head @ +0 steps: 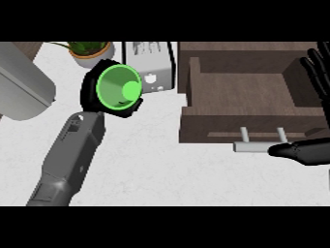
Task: Pick up the cup, place it into the drawer and close the drawer
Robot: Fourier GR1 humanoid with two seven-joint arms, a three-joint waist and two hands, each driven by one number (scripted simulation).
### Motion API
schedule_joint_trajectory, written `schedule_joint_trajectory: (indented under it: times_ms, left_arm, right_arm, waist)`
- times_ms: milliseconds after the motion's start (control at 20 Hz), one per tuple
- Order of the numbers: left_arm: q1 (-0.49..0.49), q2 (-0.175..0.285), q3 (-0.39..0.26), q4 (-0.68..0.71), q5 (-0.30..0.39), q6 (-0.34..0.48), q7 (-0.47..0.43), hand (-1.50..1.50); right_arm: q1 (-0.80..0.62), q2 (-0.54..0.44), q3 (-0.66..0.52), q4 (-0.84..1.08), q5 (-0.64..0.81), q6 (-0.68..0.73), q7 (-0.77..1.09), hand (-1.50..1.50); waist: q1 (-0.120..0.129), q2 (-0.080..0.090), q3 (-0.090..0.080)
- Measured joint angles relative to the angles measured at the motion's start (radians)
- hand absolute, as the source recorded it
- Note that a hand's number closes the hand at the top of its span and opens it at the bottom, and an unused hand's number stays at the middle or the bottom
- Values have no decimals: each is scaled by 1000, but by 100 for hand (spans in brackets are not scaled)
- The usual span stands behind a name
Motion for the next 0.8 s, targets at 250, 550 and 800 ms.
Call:
schedule_joint_trajectory:
  times_ms: [250, 550, 800]
  left_arm:
    - [-112, -32, -86, -106, 43, 105, 185, 150]
    - [-290, -42, -159, -127, 68, 238, 372, 150]
    - [-440, -45, -227, -27, 103, 357, 488, 150]
  right_arm:
    - [1, 2, 0, -2, 0, 0, 2, -150]
    - [-26, 8, 6, 38, 23, -8, -21, -150]
    - [-17, 4, -2, 43, 10, 7, -37, -150]
  waist:
    - [-7, 0, 0]
    - [-17, 5, 0]
    - [-38, 10, 0]
